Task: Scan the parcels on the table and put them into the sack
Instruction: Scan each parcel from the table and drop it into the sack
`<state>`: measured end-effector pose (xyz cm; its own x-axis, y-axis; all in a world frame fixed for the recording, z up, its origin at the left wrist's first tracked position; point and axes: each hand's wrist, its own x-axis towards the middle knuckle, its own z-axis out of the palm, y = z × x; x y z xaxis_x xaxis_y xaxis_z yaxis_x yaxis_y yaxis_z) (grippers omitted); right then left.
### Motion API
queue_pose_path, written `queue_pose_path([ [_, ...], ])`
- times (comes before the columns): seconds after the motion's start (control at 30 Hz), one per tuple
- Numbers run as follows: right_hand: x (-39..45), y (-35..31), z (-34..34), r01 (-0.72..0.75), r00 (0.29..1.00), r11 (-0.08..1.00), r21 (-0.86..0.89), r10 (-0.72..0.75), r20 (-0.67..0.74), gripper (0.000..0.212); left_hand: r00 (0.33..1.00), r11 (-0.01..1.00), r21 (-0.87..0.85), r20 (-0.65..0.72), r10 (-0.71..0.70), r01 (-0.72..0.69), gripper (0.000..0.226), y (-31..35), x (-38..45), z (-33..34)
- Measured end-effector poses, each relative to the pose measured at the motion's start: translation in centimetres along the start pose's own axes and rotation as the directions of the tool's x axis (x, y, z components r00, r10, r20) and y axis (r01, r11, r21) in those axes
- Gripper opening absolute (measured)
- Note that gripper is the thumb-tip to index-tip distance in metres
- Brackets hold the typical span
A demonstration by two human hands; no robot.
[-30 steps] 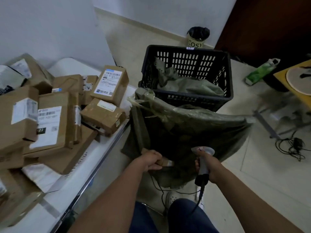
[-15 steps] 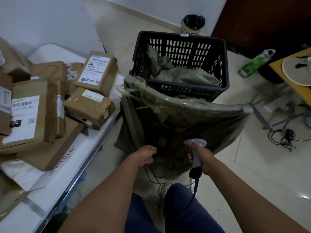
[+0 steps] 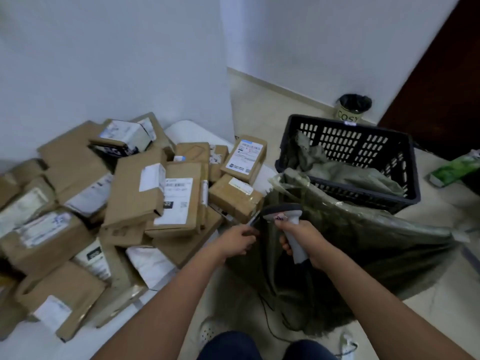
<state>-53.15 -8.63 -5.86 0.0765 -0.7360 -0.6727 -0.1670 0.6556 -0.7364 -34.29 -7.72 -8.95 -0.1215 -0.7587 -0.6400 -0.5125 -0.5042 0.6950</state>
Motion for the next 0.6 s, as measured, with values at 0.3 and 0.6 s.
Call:
queue_pose_path([
  [0.3, -0.3, -9.1, 10.9, 0.171, 0.983, 0.984, -0.047, -0.167, 0.083, 0.023, 0.91, 0.961, -0.041, -0.333, 0.246, -0.274, 0.023, 0.0, -7.6, -13.6],
  [0.6, 0.2, -11.4, 18.0, 0.201, 0.974, 0.98, 0.011, -0.201, 0.105, 0.025, 0.807, 0.888, 0.417, -0.583, 0.097, 0.195, 0.072, -5.7, -8.5, -20.3],
])
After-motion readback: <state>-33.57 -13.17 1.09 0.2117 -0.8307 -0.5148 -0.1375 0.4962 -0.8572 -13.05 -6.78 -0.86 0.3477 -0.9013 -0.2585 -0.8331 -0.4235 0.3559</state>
